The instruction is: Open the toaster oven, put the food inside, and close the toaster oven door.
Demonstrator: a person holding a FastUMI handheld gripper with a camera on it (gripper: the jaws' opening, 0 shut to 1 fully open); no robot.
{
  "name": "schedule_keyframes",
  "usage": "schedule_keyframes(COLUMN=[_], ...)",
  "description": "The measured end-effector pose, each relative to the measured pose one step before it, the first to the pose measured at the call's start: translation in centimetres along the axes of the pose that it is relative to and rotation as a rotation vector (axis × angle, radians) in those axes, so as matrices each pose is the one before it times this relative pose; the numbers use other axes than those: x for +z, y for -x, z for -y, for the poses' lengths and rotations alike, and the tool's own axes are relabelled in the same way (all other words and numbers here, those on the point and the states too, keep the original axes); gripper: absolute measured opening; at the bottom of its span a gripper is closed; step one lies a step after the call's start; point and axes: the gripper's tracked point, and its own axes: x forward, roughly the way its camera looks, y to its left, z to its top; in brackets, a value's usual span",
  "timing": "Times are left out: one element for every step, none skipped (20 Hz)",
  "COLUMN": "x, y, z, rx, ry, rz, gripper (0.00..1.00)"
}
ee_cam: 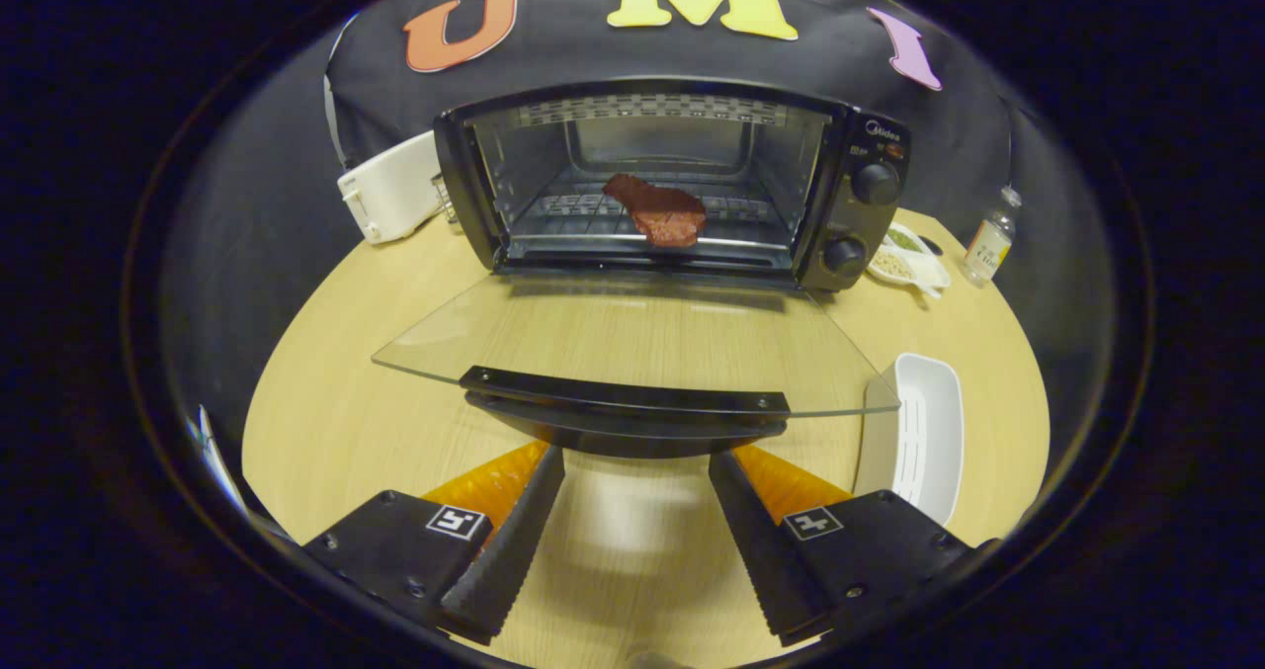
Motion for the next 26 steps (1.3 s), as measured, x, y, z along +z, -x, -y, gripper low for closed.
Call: schedule_keyframes(x=[0.788, 0.986, 0.817, 1.064, 0.981, 1.475, 0.868, 0.828, 0.693, 0.686, 0.588, 0.509, 0.536, 0.503, 0.486, 0.567, 0.685, 0.710, 0.562, 0.599, 0.610, 0.479, -0.285, 0.107, -0.131, -0.098], y=[0.465, 0.409, 0.317, 0.466, 0.240, 0.089, 0.094, 0.049, -0.038, -0.030, -0.069, -0.040, -0.065, -0.136, -0.179, -0.169, -0.210, -0.236, -0.379, -0.275, -0.366, -0.223, 0.005, 0.019, 0.024, 0.067], z=[0.103, 0.173, 0.015, 0.043, -0.062, -0.048, 0.156, 0.079, -0.069, 0.065, -0.006, 0.071, -0.057, -0.164, -0.019, -0.017, -0.114, 0.026, -0.168, -0.110, -0.079, -0.036, -0.050, 0.045, 0.115, 0.106], rx=[-0.00593, -0.00380, -0.00349, -0.00087, 0.00017, -0.00094, -0.00423, -0.00253, -0.00136, -0.00309, -0.00268, -0.00390, -0.00015, 0.00469, 0.00078, -0.00028, 0.00104, -0.00245, 0.00142, 0.00048, 0.00117, 0.00194, -0.00021, 0.00035, 0.00151, 0.00003], ry=[0.00023, -0.00182, -0.00112, -0.00283, -0.00301, 0.00053, 0.00386, 0.00211, 0.00210, 0.00342, 0.00520, 0.00349, -0.00150, -0.00200, 0.00163, 0.00075, -0.00021, 0.00028, 0.00308, 0.00322, 0.00234, -0.00222, -0.00323, -0.00306, -0.00500, -0.00544], rz=[0.01339, 0.01692, 0.01230, 0.01733, 0.01977, 0.01644, 0.01294, 0.01031, 0.00819, 0.00859, 0.00912, 0.00560, 0.00776, 0.00797, 0.00333, 0.00485, 0.00929, 0.01336, 0.00610, 0.00421, 0.00517, 0.00560, 0.00453, 0.00091, -0.00047, -0.00419], gripper=[0.95, 0.95, 0.95, 0.95, 0.95, 0.95, 0.95, 0.95, 0.95, 0.95, 0.95, 0.95, 0.95, 0.95, 0.95, 0.95, 0.95, 0.95, 0.95, 0.95, 0.95, 0.95, 0.95, 0.95, 0.95, 0.95])
